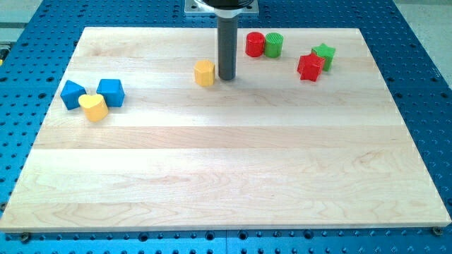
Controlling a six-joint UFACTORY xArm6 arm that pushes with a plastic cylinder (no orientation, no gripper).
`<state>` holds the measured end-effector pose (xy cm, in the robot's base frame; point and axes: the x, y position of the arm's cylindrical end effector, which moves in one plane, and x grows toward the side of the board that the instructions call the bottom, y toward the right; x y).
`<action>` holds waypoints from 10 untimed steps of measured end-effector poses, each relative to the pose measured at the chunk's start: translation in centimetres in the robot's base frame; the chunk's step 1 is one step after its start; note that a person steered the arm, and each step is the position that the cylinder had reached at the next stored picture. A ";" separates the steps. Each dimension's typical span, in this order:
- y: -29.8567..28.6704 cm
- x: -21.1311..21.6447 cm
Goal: Push the hexagon right to the cube
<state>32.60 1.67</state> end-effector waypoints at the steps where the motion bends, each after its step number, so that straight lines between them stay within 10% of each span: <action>1: -3.1 -0.5; 2: -10.3 0.8; 10: -15.2 7.4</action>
<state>40.02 -13.58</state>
